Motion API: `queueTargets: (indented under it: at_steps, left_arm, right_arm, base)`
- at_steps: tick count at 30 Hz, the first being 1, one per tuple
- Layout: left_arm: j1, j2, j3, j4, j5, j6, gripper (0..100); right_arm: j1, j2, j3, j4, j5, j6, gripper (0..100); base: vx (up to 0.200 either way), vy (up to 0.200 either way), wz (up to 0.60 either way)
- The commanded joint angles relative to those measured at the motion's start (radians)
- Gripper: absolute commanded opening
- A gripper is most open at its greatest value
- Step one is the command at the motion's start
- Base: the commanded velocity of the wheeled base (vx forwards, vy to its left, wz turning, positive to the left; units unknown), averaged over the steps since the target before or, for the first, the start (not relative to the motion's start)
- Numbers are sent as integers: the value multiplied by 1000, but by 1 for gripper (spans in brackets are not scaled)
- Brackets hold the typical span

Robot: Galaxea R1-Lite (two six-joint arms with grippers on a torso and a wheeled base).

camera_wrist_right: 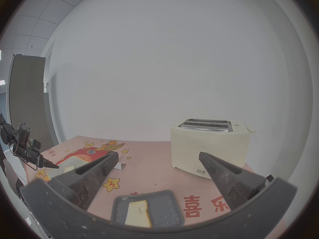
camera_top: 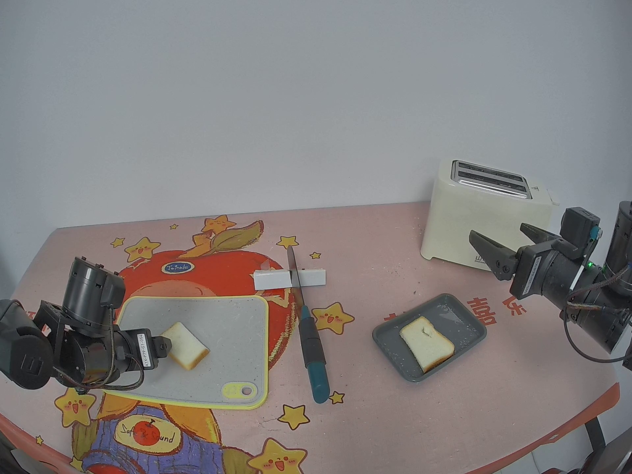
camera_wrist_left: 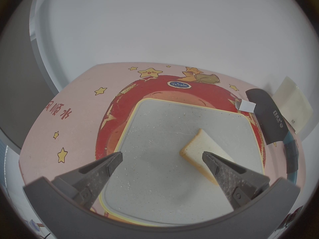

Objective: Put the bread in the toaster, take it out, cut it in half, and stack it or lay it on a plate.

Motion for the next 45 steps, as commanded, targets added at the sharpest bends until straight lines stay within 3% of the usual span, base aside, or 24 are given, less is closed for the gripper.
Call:
queueTargets:
  at_steps: [1, 10, 42, 43, 45]
  left_arm:
    - [1, 8, -8, -1, 1, 0, 100]
    - [4, 6, -28, 1, 9, 39, 100]
    - [36, 55, -42, 2, 10, 42, 100]
    - [36, 55, -40, 2, 10, 40, 0]
    - [36, 55, -40, 2, 10, 40, 0]
  right_arm:
    - [2, 1, 0, 0, 0, -1, 100]
    - [2, 0, 0, 0, 0, -1, 100]
    - [0, 3, 2, -3, 0, -7, 100]
    - [0, 0, 2, 0, 0, -7, 100]
    - [0, -2, 0, -3, 0, -7, 100]
  base:
    - [0, 0, 0]
    - [0, 0, 0]
    - [0, 0, 0]
    - [0, 0, 0]
    - [0, 0, 0]
